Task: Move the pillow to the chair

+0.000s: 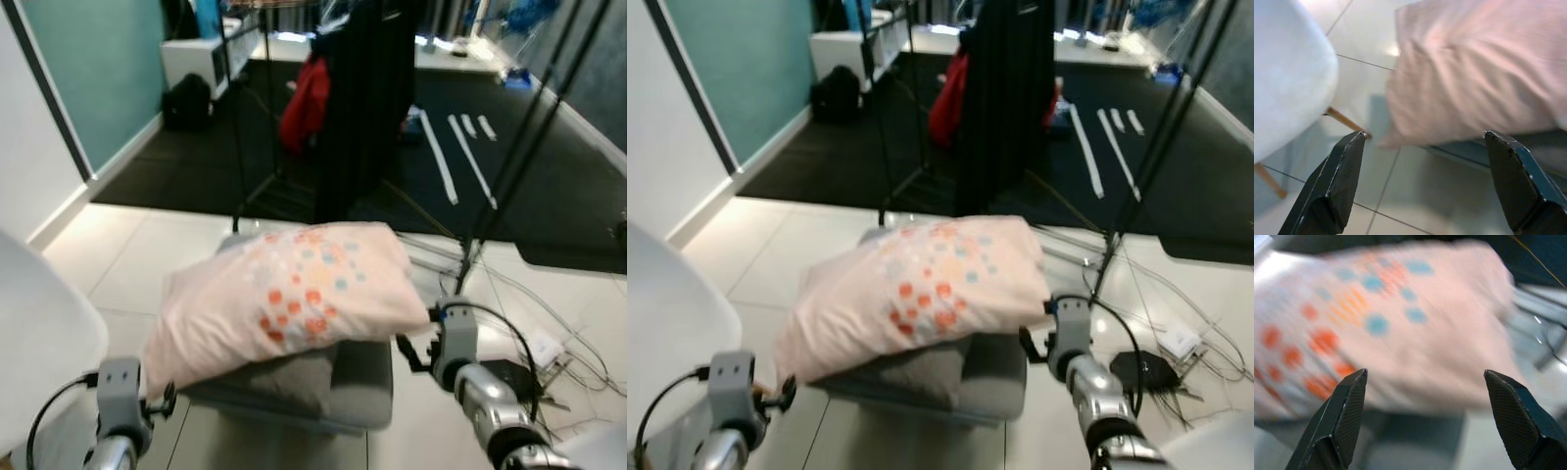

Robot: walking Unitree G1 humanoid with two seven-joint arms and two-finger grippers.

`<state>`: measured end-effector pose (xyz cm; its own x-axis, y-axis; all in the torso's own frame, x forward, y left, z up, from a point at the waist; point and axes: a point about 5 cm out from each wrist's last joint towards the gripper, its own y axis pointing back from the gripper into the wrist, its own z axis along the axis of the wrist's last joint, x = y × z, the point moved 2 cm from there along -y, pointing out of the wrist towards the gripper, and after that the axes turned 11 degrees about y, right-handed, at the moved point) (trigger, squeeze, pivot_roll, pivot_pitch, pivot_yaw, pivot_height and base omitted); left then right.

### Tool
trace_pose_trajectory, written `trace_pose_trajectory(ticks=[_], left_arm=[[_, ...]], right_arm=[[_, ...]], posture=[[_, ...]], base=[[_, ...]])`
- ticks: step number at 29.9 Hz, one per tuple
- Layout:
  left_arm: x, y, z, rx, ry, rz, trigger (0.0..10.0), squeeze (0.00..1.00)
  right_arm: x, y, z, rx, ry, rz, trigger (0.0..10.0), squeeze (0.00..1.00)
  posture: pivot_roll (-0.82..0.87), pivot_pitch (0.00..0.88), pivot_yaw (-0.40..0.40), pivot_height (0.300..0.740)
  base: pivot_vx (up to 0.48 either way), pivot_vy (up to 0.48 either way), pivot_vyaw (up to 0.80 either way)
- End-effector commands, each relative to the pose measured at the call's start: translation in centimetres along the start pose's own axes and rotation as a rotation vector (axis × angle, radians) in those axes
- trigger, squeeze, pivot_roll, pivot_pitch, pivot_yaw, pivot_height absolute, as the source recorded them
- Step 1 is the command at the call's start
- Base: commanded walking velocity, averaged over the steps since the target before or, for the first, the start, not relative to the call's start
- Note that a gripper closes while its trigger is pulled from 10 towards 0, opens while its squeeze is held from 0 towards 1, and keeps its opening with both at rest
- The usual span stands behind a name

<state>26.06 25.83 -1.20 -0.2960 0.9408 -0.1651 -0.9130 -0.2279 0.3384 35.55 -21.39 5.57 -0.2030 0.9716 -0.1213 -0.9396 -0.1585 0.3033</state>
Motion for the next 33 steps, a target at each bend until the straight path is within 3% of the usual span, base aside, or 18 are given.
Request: trace_pose_trajectory(ticks=[1, 7, 22, 31, 33], left_arm=[[0.7, 0.5, -0.9, 0.034, -0.008, 0.024, 10.0, 0.00], [0.7, 0.4, -0.9, 0.033, -0.009, 0.029, 10.0, 0.00], [0.5, 0.4, -0.9, 0.028, -0.008, 0.018, 10.0, 0.00], [0.4, 0.5, -1.0, 0.025, -0.013, 0.006, 10.0, 0.00], [0.4, 0.5, -1.0, 0.024, -0.013, 0.003, 10.0, 0.00]], right_arm=[[0.9, 0.3, -1.3, 0.038, -0.037, 0.044, 10.0, 0.00], [1.9, -0.2, -1.0, 0.057, -0.153, 0.125, 10.0, 0.00], [0.3, -0.3, -0.4, 0.047, -0.374, 0.038, 10.0, 0.00], [0.2, -0.4, 0.1, 0.027, -0.447, 0.034, 10.0, 0.00], [-0.3, -0.4, 0.2, 0.011, -0.535, 0.005, 10.0, 0.00]], posture=[[-0.12, 0.089, -0.021, 0.740], [-0.12, 0.092, -0.021, 0.725], [-0.12, 0.094, -0.022, 0.665], [-0.12, 0.086, -0.022, 0.630], [-0.11, 0.085, -0.020, 0.620]], base=[[0.000, 0.000, 0.00], [0.000, 0.000, 0.00], [0.000, 0.000, 0.00], [0.000, 0.000, 0.00], [0.000, 0.000, 0.00]])
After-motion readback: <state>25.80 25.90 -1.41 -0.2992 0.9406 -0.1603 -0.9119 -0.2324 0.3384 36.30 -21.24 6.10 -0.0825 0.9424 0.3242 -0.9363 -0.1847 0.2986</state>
